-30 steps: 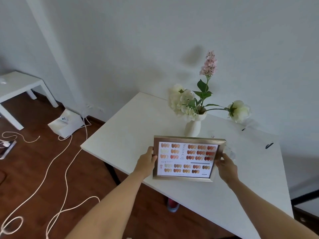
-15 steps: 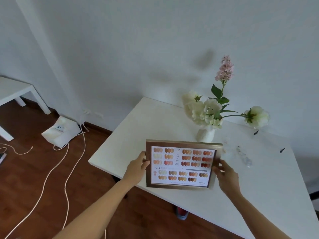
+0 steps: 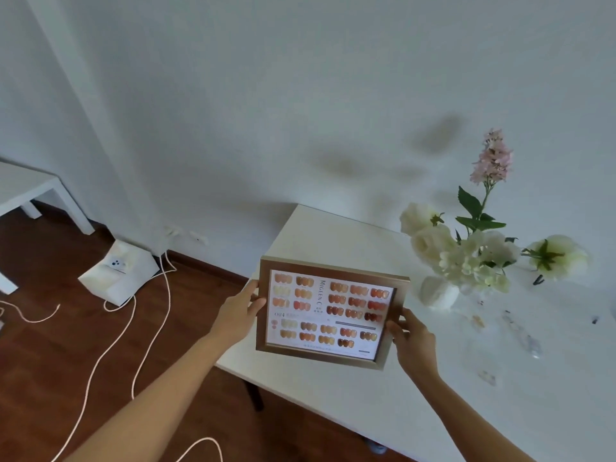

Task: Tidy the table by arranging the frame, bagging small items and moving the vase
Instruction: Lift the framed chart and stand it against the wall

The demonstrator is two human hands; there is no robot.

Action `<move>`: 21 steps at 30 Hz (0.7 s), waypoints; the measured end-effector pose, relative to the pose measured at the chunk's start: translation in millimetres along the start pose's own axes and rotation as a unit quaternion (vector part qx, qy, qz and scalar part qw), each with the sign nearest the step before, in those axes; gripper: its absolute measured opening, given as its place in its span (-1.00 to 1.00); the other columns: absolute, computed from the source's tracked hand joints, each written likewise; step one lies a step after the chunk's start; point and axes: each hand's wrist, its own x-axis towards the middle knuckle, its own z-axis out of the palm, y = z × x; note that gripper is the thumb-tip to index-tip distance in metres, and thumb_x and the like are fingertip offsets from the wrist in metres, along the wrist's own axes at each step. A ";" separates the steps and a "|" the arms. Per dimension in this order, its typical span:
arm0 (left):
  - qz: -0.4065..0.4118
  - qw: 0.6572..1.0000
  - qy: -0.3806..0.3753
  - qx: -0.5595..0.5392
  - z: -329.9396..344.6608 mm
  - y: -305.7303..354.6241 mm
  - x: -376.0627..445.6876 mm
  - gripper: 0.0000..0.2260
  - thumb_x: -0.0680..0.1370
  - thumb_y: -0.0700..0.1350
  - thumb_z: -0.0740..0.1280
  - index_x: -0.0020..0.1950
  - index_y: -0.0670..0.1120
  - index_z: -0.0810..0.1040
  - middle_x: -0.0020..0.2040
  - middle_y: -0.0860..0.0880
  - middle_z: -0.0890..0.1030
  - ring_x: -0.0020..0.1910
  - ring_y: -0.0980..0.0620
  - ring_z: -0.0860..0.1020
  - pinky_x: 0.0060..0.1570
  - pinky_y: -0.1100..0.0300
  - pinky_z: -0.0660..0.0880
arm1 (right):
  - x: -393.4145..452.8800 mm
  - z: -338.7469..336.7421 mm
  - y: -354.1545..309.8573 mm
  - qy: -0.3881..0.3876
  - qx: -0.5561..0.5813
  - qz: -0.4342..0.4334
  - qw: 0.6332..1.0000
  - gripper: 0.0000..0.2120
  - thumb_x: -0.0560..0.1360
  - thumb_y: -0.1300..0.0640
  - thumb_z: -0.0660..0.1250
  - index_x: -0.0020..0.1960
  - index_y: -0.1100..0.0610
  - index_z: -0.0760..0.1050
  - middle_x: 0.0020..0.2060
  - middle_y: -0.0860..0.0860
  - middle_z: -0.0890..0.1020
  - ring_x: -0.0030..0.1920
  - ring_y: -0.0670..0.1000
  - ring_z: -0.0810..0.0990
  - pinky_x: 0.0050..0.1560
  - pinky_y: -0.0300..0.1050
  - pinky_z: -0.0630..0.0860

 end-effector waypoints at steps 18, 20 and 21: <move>-0.021 0.999 0.041 0.005 -42.3 8.1 168.9 -0.76 0.61 -0.13 0.18 0.27 -0.08 0.35 0.12 -0.15 0.62 0.11 -0.14 0.59 0.13 -0.06 0.55 | 162.3 63.1 -71.3 0.046 0.017 -0.017 0.999 -0.70 0.57 0.20 0.20 0.29 0.13 0.45 0.08 0.13 0.66 0.00 0.12 0.65 0.05 0.04 0.58; -0.020 0.999 0.036 0.013 -46.0 8.0 189.2 -0.76 0.61 -0.12 0.17 0.28 -0.07 0.34 0.13 -0.16 0.61 0.13 -0.16 0.58 0.15 -0.10 0.54 | 176.6 69.4 -77.4 0.057 0.020 -0.009 0.998 -0.69 0.57 0.20 0.19 0.30 0.12 0.44 0.08 0.13 0.67 -0.03 0.11 0.65 0.05 0.06 0.58; -0.018 0.999 0.032 0.018 -47.8 8.2 200.6 -0.76 0.61 -0.12 0.17 0.27 -0.06 0.34 0.14 -0.16 0.61 0.13 -0.16 0.58 0.15 -0.10 0.53 | 183.7 72.8 -80.0 0.064 0.022 -0.005 0.998 -0.69 0.57 0.19 0.19 0.30 0.12 0.44 0.07 0.13 0.67 -0.07 0.07 0.65 0.03 0.05 0.59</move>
